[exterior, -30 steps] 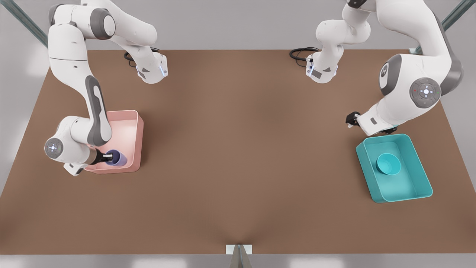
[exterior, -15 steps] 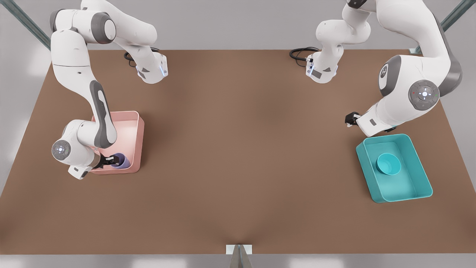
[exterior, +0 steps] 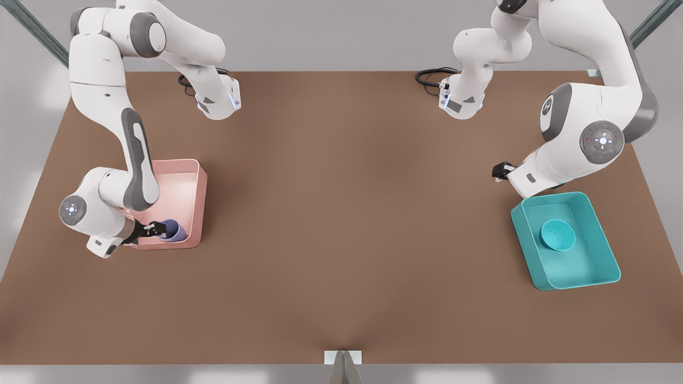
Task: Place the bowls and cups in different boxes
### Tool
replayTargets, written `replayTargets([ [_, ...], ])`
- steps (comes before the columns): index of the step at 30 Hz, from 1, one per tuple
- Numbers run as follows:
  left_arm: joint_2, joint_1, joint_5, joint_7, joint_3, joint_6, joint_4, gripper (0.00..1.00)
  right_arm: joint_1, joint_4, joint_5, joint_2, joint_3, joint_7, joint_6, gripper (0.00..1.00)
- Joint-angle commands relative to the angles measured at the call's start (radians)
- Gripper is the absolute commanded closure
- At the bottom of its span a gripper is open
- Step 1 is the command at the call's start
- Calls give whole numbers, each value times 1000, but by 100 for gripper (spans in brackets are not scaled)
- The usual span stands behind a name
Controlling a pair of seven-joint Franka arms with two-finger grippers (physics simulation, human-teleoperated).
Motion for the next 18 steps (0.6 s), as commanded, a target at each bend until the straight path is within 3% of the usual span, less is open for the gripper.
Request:
replayTargets([
  [1, -2, 0, 0, -18, 0, -3, 1, 0, 2, 25, 10, -14, 3, -75, -80, 0],
  [3, -4, 0, 2, -18, 0, -3, 3, 0, 8, 178, 41, -49, 3, 5, -370, 0],
  [7, -2, -5, 2, -21, -5, -3, 4, 0, 24, 211, 39, -192, 3, 149, -591, 0],
  [11, 0, -5, 2, -21, -5, -3, 4, 0, 67, 204, 25, -348, 3, 336, -671, 0],
  [18, 6, -4, 3, -21, -5, -2, 4, 0, 76, 223, 22, -356, 3, 352, -670, 0],
])
